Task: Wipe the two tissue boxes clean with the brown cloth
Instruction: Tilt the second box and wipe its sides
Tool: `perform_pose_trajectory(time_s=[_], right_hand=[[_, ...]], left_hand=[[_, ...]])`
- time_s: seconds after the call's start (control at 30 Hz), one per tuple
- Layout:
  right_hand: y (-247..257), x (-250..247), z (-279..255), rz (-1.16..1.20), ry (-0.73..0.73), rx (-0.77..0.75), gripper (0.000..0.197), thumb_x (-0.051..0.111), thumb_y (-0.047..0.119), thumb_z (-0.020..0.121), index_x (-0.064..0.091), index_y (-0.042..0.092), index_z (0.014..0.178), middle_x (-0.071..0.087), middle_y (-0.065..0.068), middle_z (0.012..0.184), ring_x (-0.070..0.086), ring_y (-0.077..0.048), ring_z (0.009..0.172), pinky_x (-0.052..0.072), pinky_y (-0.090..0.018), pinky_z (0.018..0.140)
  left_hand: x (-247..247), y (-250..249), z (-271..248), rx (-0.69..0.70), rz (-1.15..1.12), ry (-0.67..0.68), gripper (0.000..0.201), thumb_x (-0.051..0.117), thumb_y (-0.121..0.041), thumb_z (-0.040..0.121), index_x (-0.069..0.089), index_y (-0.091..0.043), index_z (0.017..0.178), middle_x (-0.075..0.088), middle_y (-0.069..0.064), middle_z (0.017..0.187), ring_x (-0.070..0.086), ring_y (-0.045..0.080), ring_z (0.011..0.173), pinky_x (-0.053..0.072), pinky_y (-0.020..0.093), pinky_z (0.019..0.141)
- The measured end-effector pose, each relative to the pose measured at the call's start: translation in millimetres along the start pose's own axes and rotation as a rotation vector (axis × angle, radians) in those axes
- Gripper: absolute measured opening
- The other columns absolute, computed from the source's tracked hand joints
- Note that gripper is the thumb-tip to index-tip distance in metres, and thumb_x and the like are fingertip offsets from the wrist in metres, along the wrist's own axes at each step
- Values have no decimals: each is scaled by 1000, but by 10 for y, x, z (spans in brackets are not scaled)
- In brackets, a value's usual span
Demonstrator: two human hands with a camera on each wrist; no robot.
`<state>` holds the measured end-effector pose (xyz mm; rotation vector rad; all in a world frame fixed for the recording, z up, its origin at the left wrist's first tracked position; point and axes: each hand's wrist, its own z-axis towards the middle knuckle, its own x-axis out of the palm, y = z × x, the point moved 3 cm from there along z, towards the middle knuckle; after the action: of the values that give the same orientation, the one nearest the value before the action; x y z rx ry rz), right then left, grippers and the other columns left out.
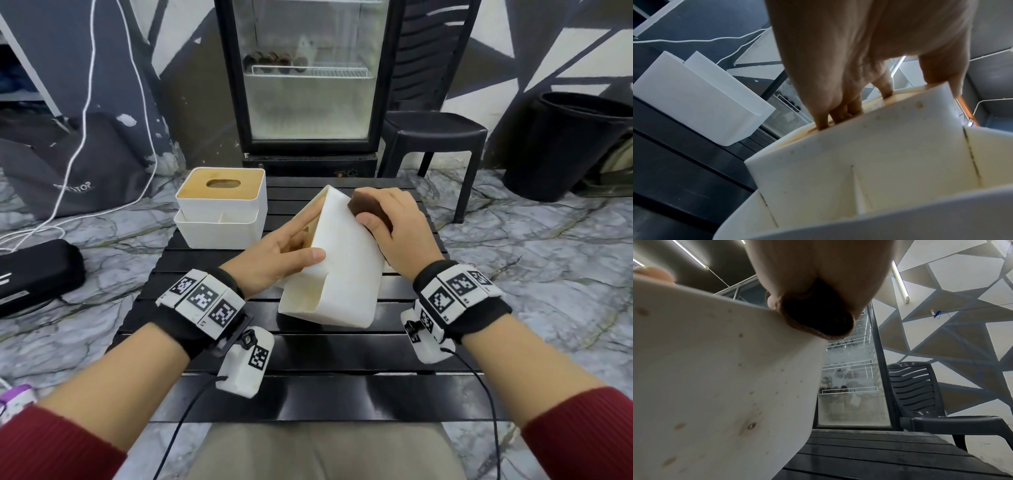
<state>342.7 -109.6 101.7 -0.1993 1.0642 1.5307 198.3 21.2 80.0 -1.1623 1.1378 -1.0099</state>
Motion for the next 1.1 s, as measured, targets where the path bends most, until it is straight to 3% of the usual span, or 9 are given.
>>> perform_pose_trajectory(time_s=[0.2,0.33,0.5,0.6,0.73,0.93,1.1], right_hand=[[-72,-29,-9,-34,57,61,34,49,21,92,49,16,127,53,-5,117,38,-13,104,21,-12,82],[-119,-54,-63,-42,43,48,34,50,21,93,50,14,126,54,-7,115,43,-22,106,22,-13,81],[-205,-132,-180,-45,21,92,33,50,20,92,51,14,125,56,-7,117,45,-23,108,25,-18,87],[-201,-192,-262,-54,-24,95,31,53,15,91,54,11,122,56,-9,116,46,-27,109,25,-17,89],[-11,-231,-380,-24,-89,15,33,57,10,88,55,10,120,55,-7,118,45,-25,110,25,-17,94],[472,-31,-566,-24,-12,-268,34,58,13,85,58,4,119,54,-14,120,40,-17,113,28,-22,102],[614,83,-594,-13,56,-358,37,52,21,86,58,3,117,56,-14,121,41,-18,113,33,-31,99]], left_hand=[[11,-8,-21,9,11,-3,69,56,-25,87,23,-51,142,57,-5,133,53,12,122,47,19,90],[34,-16,-39,20,13,-1,68,55,-25,86,23,-53,139,57,-5,132,54,12,121,47,20,90],[51,-40,-46,16,7,5,69,55,-25,86,21,-52,140,54,1,136,53,14,122,48,21,90],[53,-48,-60,18,21,-2,66,56,-26,88,23,-55,137,57,-6,132,55,9,119,47,18,87],[15,-44,-76,8,-7,-32,68,55,-29,87,20,-53,139,61,-20,124,55,2,117,47,14,85],[6,-30,-82,15,-56,-42,71,52,-25,86,16,-45,145,55,-9,134,52,11,124,47,22,93],[14,-42,-72,18,-56,-17,68,51,-25,87,18,-48,142,54,-15,131,52,3,121,48,21,90]])
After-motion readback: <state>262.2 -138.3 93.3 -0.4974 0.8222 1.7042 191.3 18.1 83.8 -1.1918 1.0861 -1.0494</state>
